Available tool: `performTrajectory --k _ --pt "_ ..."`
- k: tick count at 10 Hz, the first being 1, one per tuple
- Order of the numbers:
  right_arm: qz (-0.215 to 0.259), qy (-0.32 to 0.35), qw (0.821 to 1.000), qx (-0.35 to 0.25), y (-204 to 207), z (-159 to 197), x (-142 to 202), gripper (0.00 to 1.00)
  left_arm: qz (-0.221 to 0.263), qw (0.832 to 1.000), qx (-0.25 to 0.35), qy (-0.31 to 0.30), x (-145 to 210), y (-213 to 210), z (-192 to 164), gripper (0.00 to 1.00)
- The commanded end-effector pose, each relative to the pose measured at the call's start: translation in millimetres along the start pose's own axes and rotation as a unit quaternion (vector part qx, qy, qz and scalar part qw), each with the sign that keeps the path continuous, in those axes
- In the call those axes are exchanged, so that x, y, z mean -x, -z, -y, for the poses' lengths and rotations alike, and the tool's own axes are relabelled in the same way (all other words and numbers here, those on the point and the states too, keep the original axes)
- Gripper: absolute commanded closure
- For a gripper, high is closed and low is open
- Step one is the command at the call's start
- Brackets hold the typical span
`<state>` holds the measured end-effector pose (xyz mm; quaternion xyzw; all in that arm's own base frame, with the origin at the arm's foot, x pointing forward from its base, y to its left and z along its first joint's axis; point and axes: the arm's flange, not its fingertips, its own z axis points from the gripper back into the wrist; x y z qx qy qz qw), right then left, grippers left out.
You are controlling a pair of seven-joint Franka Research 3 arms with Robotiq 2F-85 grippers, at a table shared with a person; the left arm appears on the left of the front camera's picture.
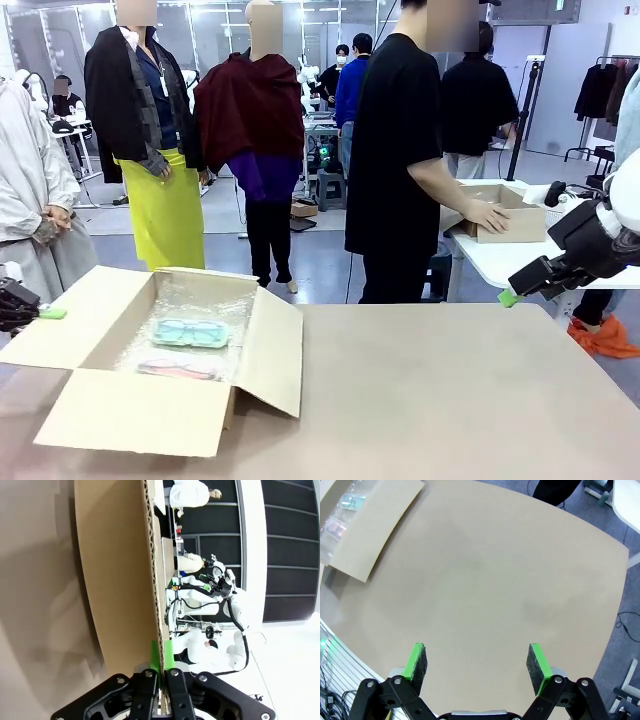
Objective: Pack the glasses set securely to prepare it for shipping.
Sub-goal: Position the Package Box on the left side of the table.
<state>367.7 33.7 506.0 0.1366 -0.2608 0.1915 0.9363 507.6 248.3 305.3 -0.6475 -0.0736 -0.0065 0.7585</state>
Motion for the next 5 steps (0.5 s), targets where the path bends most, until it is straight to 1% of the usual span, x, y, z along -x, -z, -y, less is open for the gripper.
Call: performTrajectory --k 1,2,3,5 --pt "-0.003 -0.001 1.0 0.001 0.6 -2.7 -0.1 0.0 -0.002 1.0 0.009 0.005 -3.0 -30.3 -2.9 1.0" --pt "-0.003 -0.001 1.0 0.001 0.6 -2.7 -0.1 0.0 -0.009 1.0 0.015 0.009 -0.2 -47.4 -5.3 1.0" --pt "-0.003 -0.001 1.0 0.001 0.6 -2.7 -0.1 0.0 -0.004 1.0 0.006 0.009 2.9 -63.1 -9.3 1.0" --pt "-0.003 -0.001 1.0 0.001 0.6 -2.7 -0.1 0.0 0.008 1.0 0.009 0.005 10.7 -94.5 -17.5 1.0"
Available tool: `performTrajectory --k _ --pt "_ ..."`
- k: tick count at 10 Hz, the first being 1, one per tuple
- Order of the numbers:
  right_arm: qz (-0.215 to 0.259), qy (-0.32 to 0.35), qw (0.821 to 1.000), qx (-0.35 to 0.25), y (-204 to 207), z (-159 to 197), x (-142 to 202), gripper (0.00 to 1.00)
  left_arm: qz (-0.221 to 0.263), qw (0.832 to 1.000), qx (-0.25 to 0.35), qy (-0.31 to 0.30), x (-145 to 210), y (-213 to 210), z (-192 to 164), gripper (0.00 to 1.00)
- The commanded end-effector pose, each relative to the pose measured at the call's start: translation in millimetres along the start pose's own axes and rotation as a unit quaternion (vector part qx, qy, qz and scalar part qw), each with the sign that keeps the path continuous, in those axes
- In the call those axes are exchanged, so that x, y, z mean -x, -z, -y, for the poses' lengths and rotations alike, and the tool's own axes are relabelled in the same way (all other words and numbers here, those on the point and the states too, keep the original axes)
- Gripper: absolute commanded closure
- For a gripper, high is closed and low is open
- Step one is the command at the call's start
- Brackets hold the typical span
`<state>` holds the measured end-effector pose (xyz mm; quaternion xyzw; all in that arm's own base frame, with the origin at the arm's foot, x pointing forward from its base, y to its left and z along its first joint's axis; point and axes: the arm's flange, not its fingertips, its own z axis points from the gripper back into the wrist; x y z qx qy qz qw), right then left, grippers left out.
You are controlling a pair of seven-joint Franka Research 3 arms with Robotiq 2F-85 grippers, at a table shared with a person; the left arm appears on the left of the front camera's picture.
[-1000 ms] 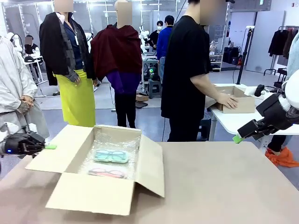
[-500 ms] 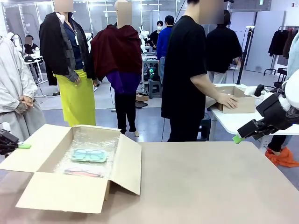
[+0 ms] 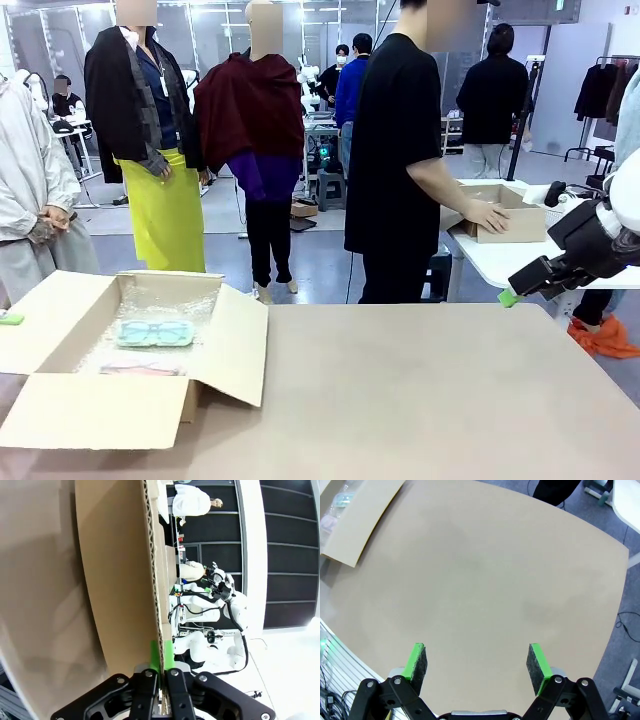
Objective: Pack the glasses set securely to prepare it for shipping.
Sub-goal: Position the Package Box on the left side of the table.
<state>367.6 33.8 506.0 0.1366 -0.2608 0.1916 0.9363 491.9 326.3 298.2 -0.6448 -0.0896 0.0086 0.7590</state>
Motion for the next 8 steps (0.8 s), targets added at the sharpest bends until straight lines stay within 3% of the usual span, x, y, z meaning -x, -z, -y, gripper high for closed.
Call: performTrajectory --k 1,6,7,8 --pt "-0.003 -0.001 1.0 0.001 0.6 -2.7 -0.1 0.0 -0.019 1.0 0.024 0.001 4.1 -36.5 -3.7 1.0" --pt "-0.003 -0.001 1.0 0.001 0.6 -2.7 -0.1 0.0 -0.008 1.0 0.01 -0.003 8.5 -70.7 -9.6 1.0" --pt "-0.003 -0.001 1.0 0.001 0.6 -2.7 -0.1 0.0 -0.005 1.0 0.004 -0.002 8.9 -71.2 -9.6 0.67" --pt "-0.003 -0.001 1.0 0.001 0.6 -2.7 -0.1 0.0 -0.005 1.0 0.003 -0.001 8.8 -71.3 -10.0 0.61"
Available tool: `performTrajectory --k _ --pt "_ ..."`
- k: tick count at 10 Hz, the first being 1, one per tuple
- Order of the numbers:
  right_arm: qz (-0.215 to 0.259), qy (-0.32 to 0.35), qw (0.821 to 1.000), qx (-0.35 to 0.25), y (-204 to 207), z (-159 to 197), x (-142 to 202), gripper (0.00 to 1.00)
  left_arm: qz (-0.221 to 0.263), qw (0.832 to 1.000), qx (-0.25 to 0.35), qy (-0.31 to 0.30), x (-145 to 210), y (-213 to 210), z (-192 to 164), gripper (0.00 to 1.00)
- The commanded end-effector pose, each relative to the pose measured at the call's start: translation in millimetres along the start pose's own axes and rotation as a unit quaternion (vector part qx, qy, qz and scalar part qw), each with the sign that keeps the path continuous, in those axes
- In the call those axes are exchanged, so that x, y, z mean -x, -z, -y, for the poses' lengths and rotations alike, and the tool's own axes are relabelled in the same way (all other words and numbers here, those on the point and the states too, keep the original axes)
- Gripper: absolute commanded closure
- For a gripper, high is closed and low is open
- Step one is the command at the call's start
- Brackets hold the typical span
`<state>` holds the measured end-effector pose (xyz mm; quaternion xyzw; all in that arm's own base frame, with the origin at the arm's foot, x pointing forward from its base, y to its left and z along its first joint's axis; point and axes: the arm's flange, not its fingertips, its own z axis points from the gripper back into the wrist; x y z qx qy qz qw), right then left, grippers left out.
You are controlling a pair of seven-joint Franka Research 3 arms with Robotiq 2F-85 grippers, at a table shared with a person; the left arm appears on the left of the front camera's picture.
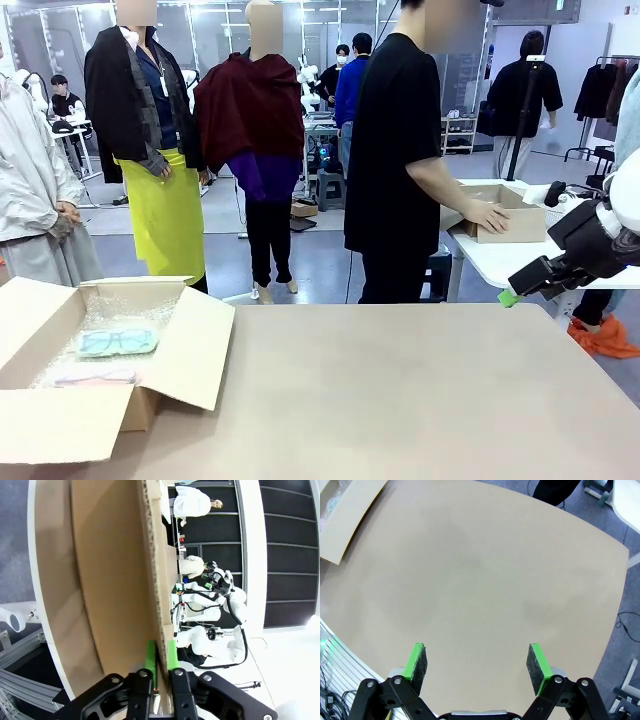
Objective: Pack the glasses set securely to prepare it for shipping.
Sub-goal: Position the Package Box on the left side of the table.
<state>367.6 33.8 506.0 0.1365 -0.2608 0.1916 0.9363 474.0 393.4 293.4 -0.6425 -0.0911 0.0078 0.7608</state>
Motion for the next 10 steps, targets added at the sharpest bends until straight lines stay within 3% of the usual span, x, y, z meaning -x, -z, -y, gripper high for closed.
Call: performTrajectory --k 1,2,3,5,6,8,10 --pt "-0.003 -0.001 1.0 0.001 0.6 -2.6 -0.1 0.0 -0.006 1.0 0.001 -0.003 0.2 -3.4 5.0 0.31" --pt "-0.003 -0.001 1.0 0.001 0.6 -2.6 -0.1 0.0 -0.003 1.0 -0.001 -0.002 0.4 -2.6 4.9 0.25" --pt "-0.003 -0.001 1.0 0.001 0.6 -2.6 -0.1 0.0 0.0 1.0 -0.003 -0.008 1.6 -1.8 5.7 0.0" --pt "-0.003 -0.001 1.0 0.001 0.6 -2.6 -0.1 0.0 0.008 1.0 -0.014 -0.002 5.7 -5.4 9.3 0.0" --pt "-0.003 -0.001 1.0 0.001 0.6 -2.6 -0.1 0.0 0.017 0.999 -0.039 -0.001 8.6 -9.4 12.1 0.16" --pt "-0.003 -0.001 1.0 0.001 0.6 -2.6 -0.1 0.0 0.028 0.997 -0.064 0.015 17.8 -18.2 26.1 0.0" --pt "-0.003 -0.001 1.0 0.001 0.6 -2.6 -0.1 0.0 0.047 0.993 -0.104 0.034 30.6 -35.9 51.7 0.0"
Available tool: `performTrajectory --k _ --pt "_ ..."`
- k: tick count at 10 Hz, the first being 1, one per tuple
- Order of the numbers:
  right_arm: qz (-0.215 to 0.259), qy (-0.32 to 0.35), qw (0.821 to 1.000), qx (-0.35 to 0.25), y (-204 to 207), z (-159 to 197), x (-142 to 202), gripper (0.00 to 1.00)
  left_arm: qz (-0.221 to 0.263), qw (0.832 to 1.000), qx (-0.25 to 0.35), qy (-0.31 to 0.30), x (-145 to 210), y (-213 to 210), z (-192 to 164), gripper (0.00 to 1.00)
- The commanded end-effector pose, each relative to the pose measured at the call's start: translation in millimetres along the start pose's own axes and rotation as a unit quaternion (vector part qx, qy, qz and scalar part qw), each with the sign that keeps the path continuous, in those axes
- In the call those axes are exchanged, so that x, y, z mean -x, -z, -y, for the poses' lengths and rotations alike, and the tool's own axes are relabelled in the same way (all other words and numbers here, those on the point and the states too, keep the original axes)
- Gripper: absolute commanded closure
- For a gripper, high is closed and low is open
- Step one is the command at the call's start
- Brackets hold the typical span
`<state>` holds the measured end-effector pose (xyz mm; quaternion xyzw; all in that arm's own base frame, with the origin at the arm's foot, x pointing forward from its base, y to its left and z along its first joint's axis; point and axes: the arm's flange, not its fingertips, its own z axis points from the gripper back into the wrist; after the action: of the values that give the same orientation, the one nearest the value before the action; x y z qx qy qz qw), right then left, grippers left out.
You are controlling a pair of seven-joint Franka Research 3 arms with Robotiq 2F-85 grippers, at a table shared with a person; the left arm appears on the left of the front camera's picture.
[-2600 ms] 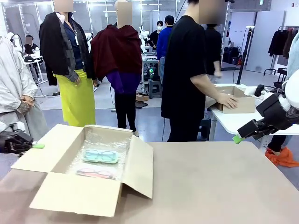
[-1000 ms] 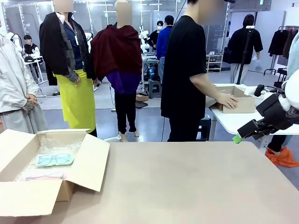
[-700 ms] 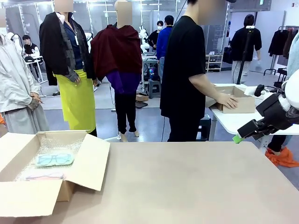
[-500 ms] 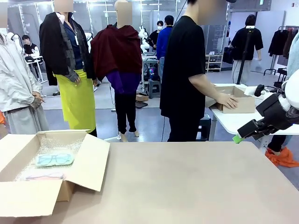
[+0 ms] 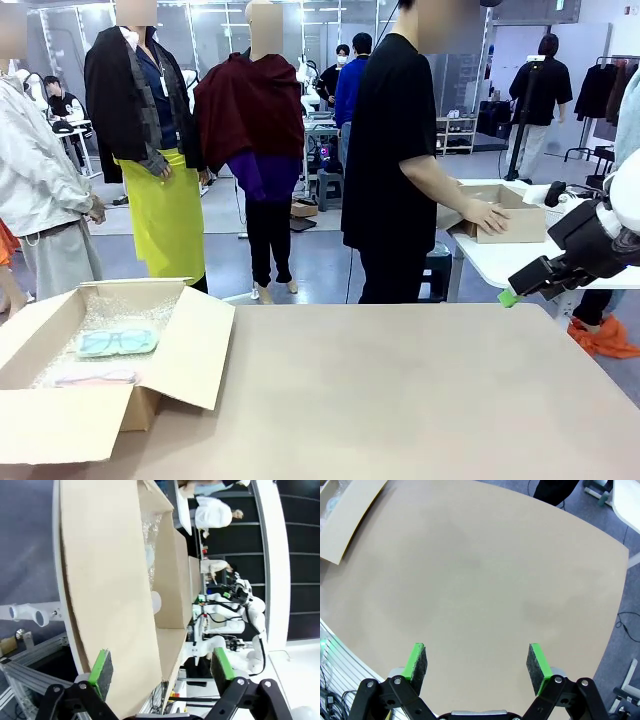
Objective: Pack the glasses set securely to prepare it for shipping.
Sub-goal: Position the Package Box on the left side of the table.
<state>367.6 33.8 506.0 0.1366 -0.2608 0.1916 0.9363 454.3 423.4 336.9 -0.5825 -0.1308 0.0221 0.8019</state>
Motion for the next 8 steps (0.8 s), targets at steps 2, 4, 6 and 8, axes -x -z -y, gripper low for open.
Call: performTrajectory --k 2,4,6,8 --pt "-0.003 -0.001 1.0 0.001 0.6 -2.6 -0.1 0.0 0.021 0.995 -0.086 0.044 31.7 -16.8 48.2 0.0" --pt "-0.003 -0.001 1.0 0.001 0.6 -2.6 -0.1 0.0 0.058 0.985 -0.095 0.129 43.4 -5.6 98.9 0.0" --pt "-0.003 -0.001 1.0 0.001 0.6 -2.6 -0.1 0.0 0.077 0.97 -0.106 0.206 56.6 22.9 138.3 0.0" --pt "-0.003 -0.001 1.0 0.001 0.6 -2.6 -0.1 0.0 0.09 0.959 -0.115 0.242 67.7 40.4 163.0 0.0"
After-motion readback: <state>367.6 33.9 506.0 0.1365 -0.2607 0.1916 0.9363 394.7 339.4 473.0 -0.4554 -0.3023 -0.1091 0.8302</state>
